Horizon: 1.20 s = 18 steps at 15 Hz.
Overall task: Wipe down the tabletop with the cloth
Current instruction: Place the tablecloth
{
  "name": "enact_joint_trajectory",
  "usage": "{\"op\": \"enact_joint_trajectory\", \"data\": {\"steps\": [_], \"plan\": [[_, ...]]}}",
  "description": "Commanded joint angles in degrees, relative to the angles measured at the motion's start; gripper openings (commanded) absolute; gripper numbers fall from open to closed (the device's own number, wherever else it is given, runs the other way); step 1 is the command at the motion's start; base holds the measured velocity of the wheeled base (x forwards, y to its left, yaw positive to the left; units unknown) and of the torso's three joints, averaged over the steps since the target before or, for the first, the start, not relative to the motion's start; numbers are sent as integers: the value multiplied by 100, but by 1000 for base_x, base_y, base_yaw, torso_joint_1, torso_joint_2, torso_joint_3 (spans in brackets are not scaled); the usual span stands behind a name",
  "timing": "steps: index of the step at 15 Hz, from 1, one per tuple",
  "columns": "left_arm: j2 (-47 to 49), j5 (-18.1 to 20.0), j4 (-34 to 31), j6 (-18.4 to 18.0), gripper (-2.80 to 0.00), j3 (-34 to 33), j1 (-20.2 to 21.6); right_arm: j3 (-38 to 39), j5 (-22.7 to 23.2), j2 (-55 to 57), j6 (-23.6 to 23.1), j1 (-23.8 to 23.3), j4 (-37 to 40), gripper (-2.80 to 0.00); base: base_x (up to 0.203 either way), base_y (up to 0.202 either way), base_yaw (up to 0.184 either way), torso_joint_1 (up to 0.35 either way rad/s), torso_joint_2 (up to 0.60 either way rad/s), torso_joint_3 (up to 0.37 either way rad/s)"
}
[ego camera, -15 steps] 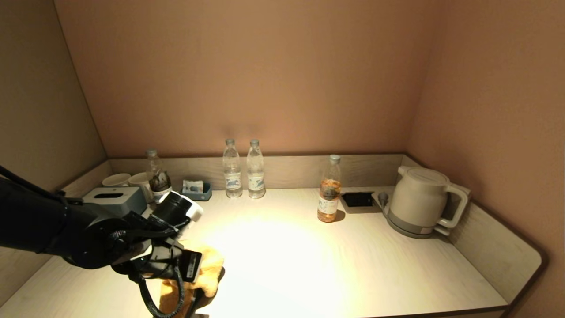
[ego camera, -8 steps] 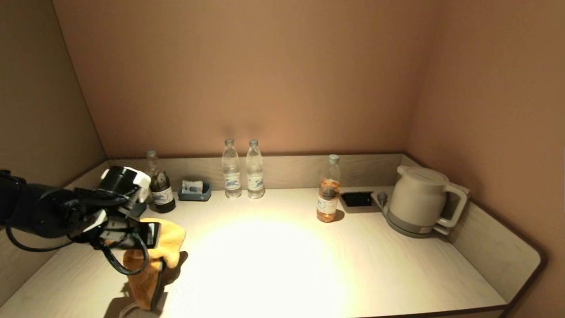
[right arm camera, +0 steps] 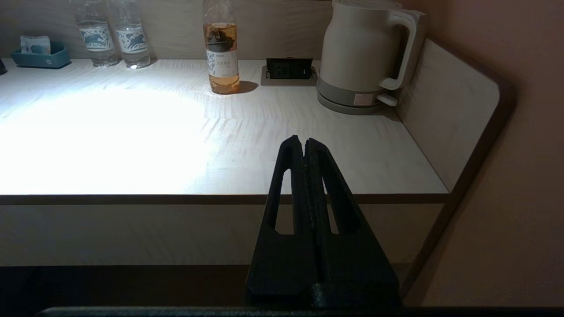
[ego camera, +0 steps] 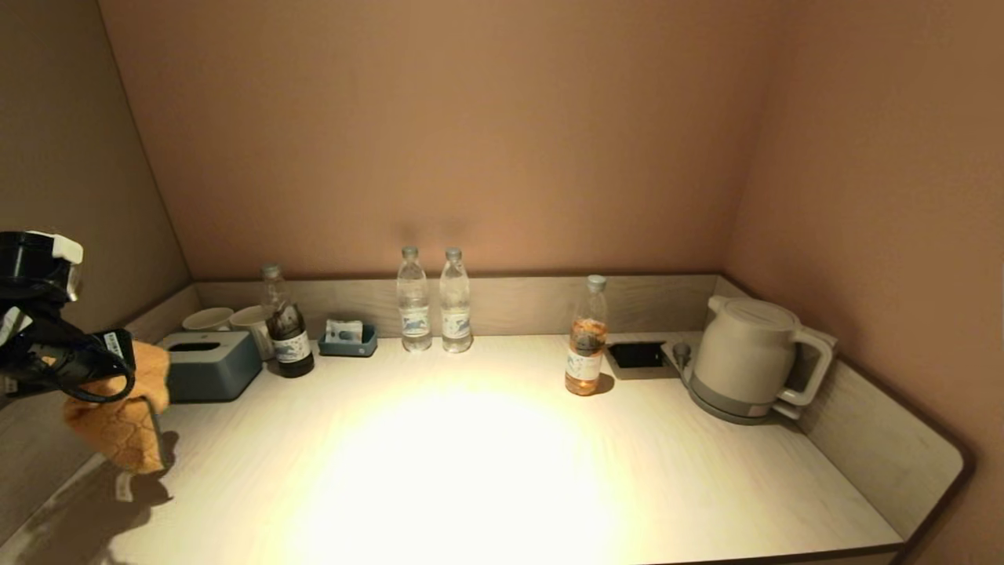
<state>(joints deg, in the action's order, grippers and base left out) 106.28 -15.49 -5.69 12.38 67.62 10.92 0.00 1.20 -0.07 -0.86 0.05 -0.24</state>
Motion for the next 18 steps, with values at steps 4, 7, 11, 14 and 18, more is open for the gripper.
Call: {"op": "enact_joint_trajectory", "data": {"steps": [4, 7, 11, 14, 18], "plan": [[689, -3, 5, -421, -280, -5, 713, 0, 3, 7, -2, 4, -2, -280, 0, 0, 0, 0, 0, 0], [1016, 18, 36, -652, -280, -56, 778, 0, 3, 7, -2, 4, -2, -280, 0, 0, 0, 0, 0, 0], [1294, 11, 53, -854, -280, -21, 779, 0, 3, 7, -2, 4, -2, -280, 0, 0, 0, 0, 0, 0], [1470, 11, 60, -882, -280, -29, 780, 0, 3, 7, -2, 4, -2, -280, 0, 0, 0, 0, 0, 0], [1449, 29, 60, -878, 0, -4, 780, 0, 3, 7, -2, 4, -2, -280, 0, 0, 0, 0, 0, 0]]}}
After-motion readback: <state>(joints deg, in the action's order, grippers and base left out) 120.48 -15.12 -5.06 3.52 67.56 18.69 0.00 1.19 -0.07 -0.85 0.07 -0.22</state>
